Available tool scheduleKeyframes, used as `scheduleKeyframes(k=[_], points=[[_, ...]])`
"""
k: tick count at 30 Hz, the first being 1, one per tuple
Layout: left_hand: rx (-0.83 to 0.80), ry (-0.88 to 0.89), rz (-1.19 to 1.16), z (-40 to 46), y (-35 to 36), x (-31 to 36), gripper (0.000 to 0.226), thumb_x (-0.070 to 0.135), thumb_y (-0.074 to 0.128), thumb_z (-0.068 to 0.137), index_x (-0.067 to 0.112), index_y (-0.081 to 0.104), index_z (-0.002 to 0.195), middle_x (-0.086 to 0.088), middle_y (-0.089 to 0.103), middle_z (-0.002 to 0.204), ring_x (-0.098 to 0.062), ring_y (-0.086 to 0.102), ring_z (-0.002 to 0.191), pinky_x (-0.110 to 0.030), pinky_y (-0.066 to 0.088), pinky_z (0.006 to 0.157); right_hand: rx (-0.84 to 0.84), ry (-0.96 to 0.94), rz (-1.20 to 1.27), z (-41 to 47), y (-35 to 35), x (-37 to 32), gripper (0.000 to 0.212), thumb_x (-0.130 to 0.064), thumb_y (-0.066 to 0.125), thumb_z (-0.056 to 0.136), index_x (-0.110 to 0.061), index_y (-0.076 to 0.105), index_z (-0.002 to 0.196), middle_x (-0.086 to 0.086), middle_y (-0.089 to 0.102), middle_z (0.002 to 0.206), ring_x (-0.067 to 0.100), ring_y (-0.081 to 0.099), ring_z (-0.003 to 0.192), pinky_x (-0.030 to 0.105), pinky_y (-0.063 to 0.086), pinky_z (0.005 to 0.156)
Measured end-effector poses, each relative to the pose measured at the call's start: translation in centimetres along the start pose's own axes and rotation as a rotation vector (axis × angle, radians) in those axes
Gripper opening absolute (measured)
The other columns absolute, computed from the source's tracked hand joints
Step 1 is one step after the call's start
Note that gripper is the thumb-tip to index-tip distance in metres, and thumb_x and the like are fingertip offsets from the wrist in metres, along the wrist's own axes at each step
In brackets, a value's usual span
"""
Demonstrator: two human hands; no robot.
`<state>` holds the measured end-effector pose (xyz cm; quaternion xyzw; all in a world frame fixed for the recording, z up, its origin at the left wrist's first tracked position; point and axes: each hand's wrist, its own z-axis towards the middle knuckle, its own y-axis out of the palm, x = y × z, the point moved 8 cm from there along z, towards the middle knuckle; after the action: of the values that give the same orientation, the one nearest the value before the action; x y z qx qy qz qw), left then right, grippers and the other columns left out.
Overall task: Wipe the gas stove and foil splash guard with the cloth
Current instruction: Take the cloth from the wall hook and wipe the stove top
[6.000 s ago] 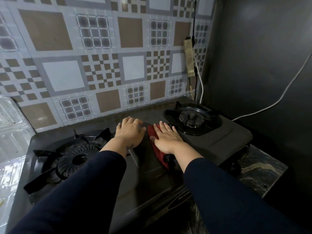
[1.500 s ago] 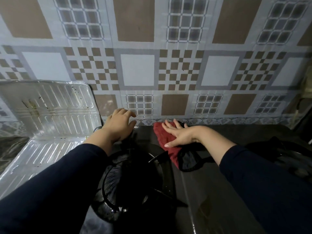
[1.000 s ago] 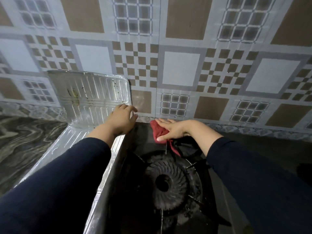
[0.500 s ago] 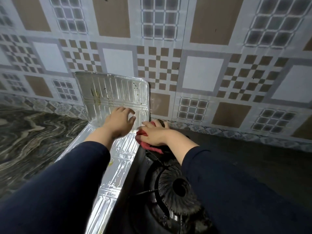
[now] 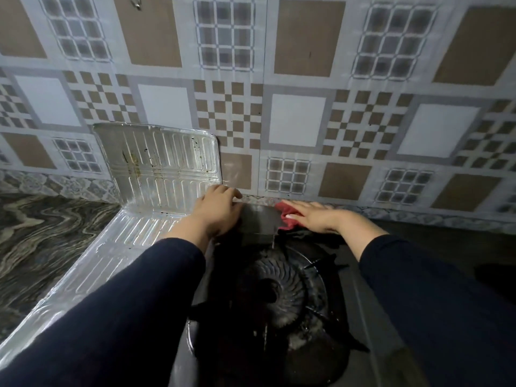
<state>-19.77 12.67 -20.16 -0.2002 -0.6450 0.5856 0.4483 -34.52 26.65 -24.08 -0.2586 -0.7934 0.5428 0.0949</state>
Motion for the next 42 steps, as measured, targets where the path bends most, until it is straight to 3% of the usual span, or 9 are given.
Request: scheduleKeyframes(k=[3,9,26,34,42], points=[[-0.023,0.028,0.010,0.4,0.3,2.9,0.037,0.034,0.041,0.096,0.020,0.050,0.129,-0.008,0.045,0.142,-0.026,0.026,0.140,-0.047,0.026,0.114,0.068,0.051,-0.007,-2.0,1.3,3.1,0.053,-0.054,0.013,0.098,-0.048,-0.007,0.147,-0.011,-0.009,0.161,0.019,-0.007,0.148,0.046,-0.004,0.117],[-0.010,0.149,0.009,-0.5,0.8,9.1,0.037,0.034,0.042,0.097,0.019,0.051,0.129,-0.009,0.046,0.142,-0.026,0.028,0.139,-0.043,0.026,0.113,0.186,0.123,0.014,-7.3,3.4,6.0,0.052,-0.051,0.013,0.100,-0.044,-0.004,0.148,-0.009,-0.019,0.159,0.018,-0.021,0.146,0.053,-0.017,0.113],[-0.068,0.321,0.037,-11.3,2.7,22.4,0.039,0.036,0.040,0.097,0.020,0.049,0.132,-0.007,0.044,0.142,-0.027,0.027,0.138,-0.046,0.030,0.111,0.295,0.137,-0.009,-22.9,10.5,4.4,0.054,-0.058,0.022,0.096,-0.050,0.006,0.147,-0.009,-0.009,0.161,0.020,-0.013,0.148,0.044,-0.010,0.117],[-0.063,0.326,0.016,-17.7,4.2,23.9,0.038,0.036,0.041,0.096,0.023,0.051,0.130,-0.005,0.044,0.141,-0.025,0.026,0.139,-0.045,0.029,0.110,0.319,0.262,0.062,-31.7,13.8,8.4,0.054,-0.054,0.023,0.097,-0.048,0.006,0.148,-0.007,-0.009,0.161,0.018,-0.013,0.148,0.045,-0.005,0.119],[-0.040,0.304,-0.004,-22.6,3.6,22.1,0.037,0.036,0.041,0.097,0.023,0.051,0.130,-0.005,0.044,0.142,-0.025,0.022,0.141,-0.046,0.029,0.109,0.331,0.257,0.070,-32.3,14.7,4.1,0.059,-0.056,0.023,0.096,-0.043,0.004,0.149,-0.009,-0.009,0.161,0.019,-0.012,0.148,0.050,-0.008,0.118]])
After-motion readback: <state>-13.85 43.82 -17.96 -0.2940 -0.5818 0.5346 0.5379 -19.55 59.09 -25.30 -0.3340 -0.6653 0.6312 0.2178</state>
